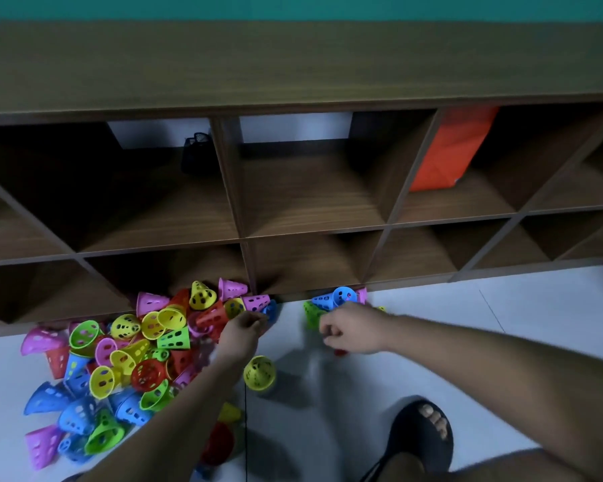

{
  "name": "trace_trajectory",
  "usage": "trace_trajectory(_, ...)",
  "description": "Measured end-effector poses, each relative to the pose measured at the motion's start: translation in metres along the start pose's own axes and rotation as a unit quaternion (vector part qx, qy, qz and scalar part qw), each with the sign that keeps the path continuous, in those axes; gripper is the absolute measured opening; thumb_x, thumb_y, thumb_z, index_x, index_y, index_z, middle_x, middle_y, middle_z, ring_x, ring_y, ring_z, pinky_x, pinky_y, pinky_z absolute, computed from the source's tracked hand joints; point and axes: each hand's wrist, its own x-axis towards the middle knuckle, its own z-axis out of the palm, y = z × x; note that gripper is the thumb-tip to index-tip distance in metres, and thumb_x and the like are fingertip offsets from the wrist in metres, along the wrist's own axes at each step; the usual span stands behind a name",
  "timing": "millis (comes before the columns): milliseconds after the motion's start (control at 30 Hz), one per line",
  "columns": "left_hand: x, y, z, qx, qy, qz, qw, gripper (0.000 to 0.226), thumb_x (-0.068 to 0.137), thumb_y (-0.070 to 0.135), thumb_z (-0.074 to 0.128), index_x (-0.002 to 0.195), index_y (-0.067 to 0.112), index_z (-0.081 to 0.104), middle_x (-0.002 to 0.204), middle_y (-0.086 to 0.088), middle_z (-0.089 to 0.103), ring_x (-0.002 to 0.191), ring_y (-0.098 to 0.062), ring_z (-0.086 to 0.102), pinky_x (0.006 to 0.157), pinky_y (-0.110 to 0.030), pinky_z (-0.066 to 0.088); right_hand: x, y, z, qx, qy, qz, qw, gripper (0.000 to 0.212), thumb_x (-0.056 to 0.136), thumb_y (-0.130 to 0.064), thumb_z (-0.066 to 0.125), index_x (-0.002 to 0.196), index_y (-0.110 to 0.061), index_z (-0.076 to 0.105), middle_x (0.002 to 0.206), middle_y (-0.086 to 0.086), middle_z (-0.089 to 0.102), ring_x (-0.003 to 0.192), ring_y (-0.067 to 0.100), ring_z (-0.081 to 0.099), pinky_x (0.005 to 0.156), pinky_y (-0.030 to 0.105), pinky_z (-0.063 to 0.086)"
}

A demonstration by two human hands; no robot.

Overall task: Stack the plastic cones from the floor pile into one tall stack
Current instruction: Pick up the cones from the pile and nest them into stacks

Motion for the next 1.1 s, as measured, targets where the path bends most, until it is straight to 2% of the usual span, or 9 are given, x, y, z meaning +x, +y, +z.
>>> trace_trajectory(100,0.003,0.013,0.024,0.007,-0.010,0.004,1.000,0.015,0.100,0.018,0.067,0.090,0.022,0.078,0.090,-0.001,0.077,0.085,-0.022,0.069,0.075,-0.036,0.053,-0.020,0.047,-0.041,-0.070,-0.046,0.035,0.996,0.020,0.092,-0.032,0.063,0.108,-0.024,0.071,0.093,-0.008,0.069,0.081,0.011,0.056,0.069,0.026,0.042)
trace_trajectory(233,0.004,0.022,0.062,0.003,-0.038,-0.009,0.999,0.018,0.105,0.010,0.058,0.107,0.015,0.075,0.100,0.000,0.077,0.093,-0.018,0.070,0.073,-0.026,0.050,-0.023,0.122,-0.061,0.002,0.005,0.112,0.994,0.018,0.097,-0.030,0.064,0.111,-0.024,0.074,0.094,-0.014,0.062,0.081,0.006,0.057,0.063,0.013,0.039)
trace_trajectory(367,0.008,0.016,0.097,0.009,-0.052,-0.053,0.997,0.017,0.106,0.014,0.059,0.111,0.020,0.074,0.103,0.002,0.078,0.097,-0.017,0.072,0.080,-0.030,0.054,-0.013,0.198,-0.014,0.065,0.045,0.199,0.977,0.018,0.096,-0.023,0.066,0.112,-0.021,0.073,0.112,0.001,0.073,0.092,0.017,0.067,0.078,0.026,0.050)
trace_trajectory(567,0.024,-0.013,0.144,0.078,-0.077,-0.108,0.988,0.018,0.101,0.021,0.064,0.107,0.036,0.072,0.095,0.005,0.080,0.085,-0.015,0.074,0.067,-0.030,0.056,-0.006,0.245,0.070,0.073,0.052,0.258,0.962,0.033,0.099,-0.029,0.064,0.130,-0.021,0.058,0.129,0.007,0.054,0.106,0.028,0.066,0.088,0.031,0.053)
trace_trajectory(667,0.017,-0.025,0.168,0.045,-0.085,-0.153,0.984,0.019,0.101,0.016,0.065,0.109,0.031,0.073,0.102,-0.004,0.079,0.089,-0.018,0.074,0.069,-0.029,0.054,-0.008,0.252,0.103,0.081,0.067,0.280,0.954,0.038,0.103,-0.029,0.060,0.138,-0.016,0.051,0.136,0.007,0.053,0.117,0.028,0.062,0.095,0.033,0.052)
trace_trajectory(767,0.010,-0.036,0.191,-0.029,-0.103,-0.202,0.973,0.020,0.103,0.016,0.063,0.119,0.027,0.070,0.107,-0.005,0.080,0.098,-0.023,0.077,0.084,-0.038,0.058,-0.011,0.260,0.135,0.138,0.168,0.301,0.928,0.036,0.097,-0.024,0.068,0.131,-0.018,0.058,0.123,0.011,0.063,0.107,0.033,0.067,0.086,0.039,0.057)
trace_trajectory(900,0.012,-0.051,0.213,-0.085,-0.124,-0.200,0.968,0.030,0.107,0.022,0.059,0.132,0.039,0.059,0.112,-0.007,0.079,0.101,-0.024,0.077,0.088,-0.038,0.056,-0.012,0.268,0.161,0.158,0.281,0.295,0.899,0.020,0.094,-0.008,0.064,0.110,-0.018,0.064,0.101,0.012,0.073,0.089,0.038,0.071,0.074,0.040,0.057)
trace_trajectory(1000,0.014,-0.061,0.226,-0.108,-0.128,-0.195,0.966,0.043,0.106,0.019,0.060,0.138,0.047,0.053,0.109,-0.003,0.077,0.095,-0.021,0.073,0.083,-0.037,0.055,-0.022,0.254,0.167,0.227,0.355,0.314,0.851,0.018,0.098,-0.009,0.061,0.111,-0.020,0.055,0.096,0.008,0.074,0.080,0.037,0.068,0.069,0.039,0.052)
trace_trajectory(1100,0.023,-0.073,0.239,-0.140,-0.102,-0.180,0.968,0.046,0.102,0.014,0.060,0.138,0.042,0.058,0.093,0.000,0.074,0.079,-0.018,0.064,0.071,-0.033,0.050,-0.037,0.223,0.167,0.332,0.417,0.332,0.778,0.020,0.101,-0.018,0.061,0.117,-0.024,0.050,0.095,0.002,0.073,0.080,0.026,0.065,0.073,0.035,0.045)
